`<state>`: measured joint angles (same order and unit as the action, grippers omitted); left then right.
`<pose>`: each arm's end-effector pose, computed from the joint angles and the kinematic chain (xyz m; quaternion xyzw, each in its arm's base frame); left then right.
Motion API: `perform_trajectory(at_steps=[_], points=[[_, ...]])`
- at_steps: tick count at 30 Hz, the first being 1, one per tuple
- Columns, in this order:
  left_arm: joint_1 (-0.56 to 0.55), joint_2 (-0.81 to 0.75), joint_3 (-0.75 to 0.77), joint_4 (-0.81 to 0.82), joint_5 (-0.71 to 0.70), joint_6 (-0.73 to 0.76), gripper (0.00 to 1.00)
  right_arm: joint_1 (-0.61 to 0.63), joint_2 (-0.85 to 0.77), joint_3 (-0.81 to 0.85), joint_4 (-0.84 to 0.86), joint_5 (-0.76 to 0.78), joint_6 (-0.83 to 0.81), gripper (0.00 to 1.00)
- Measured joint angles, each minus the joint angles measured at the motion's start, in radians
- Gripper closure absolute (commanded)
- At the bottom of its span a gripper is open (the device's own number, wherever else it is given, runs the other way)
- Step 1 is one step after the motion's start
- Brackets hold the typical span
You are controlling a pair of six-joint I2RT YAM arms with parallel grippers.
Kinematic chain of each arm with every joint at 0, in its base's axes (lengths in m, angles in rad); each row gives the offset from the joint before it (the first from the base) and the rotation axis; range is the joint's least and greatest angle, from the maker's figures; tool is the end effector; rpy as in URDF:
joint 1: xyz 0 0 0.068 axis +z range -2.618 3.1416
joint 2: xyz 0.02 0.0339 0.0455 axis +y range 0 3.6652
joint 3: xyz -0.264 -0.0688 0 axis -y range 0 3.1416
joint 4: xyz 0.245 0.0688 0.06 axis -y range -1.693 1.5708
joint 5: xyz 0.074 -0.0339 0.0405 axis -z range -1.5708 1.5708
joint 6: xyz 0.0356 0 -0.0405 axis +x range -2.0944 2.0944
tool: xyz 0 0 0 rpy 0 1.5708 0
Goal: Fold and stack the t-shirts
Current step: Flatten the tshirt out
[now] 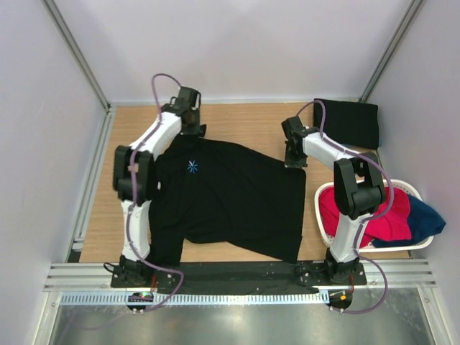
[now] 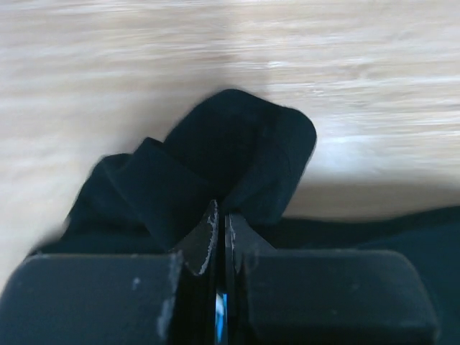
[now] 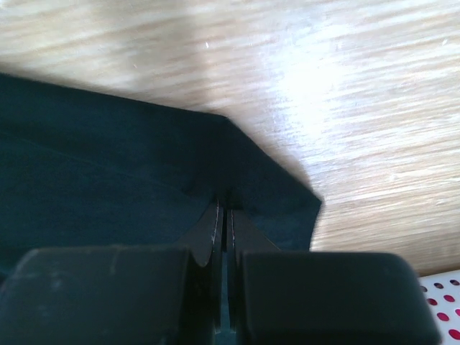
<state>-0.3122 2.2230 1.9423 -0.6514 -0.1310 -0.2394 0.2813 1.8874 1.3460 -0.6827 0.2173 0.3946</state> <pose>0.4748 -0.1484 0.2253 0.0139 0.9475 -0.0255 0.3184 0.3672 0.0981 0.1872 0.0741 0.9766 -0.0439 0.1972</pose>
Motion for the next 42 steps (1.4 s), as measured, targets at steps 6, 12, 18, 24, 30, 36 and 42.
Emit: perform_trajectory(at_steps=[6,12,18,24,30,36,42], points=[[0.124,-0.435,-0.344,0.066,0.038,-0.183,0.97,0.000,-0.003,-0.055,0.003,-0.014,0.000,0.99],[0.241,-0.642,-0.662,0.029,0.045,-0.306,0.92,0.009,-0.008,-0.077,0.017,-0.055,0.004,0.99],[0.311,-0.674,-0.829,-0.042,0.014,-0.389,0.52,0.003,-0.009,-0.079,0.003,-0.050,0.001,0.99],[0.386,-0.779,-0.887,-0.060,-0.007,-0.435,0.40,0.000,-0.009,-0.079,-0.014,-0.044,-0.006,0.99],[0.381,-0.788,-0.825,-0.009,0.047,-0.423,0.39,0.000,-0.009,-0.079,-0.019,-0.046,-0.013,0.99],[0.280,-0.755,-0.802,-0.005,0.031,-0.391,0.37,0.000,-0.009,-0.079,-0.019,-0.048,-0.020,0.99],[0.089,-0.660,-0.687,-0.121,-0.158,-0.390,0.37,0.000,-0.009,-0.079,-0.019,-0.051,-0.026,0.99]])
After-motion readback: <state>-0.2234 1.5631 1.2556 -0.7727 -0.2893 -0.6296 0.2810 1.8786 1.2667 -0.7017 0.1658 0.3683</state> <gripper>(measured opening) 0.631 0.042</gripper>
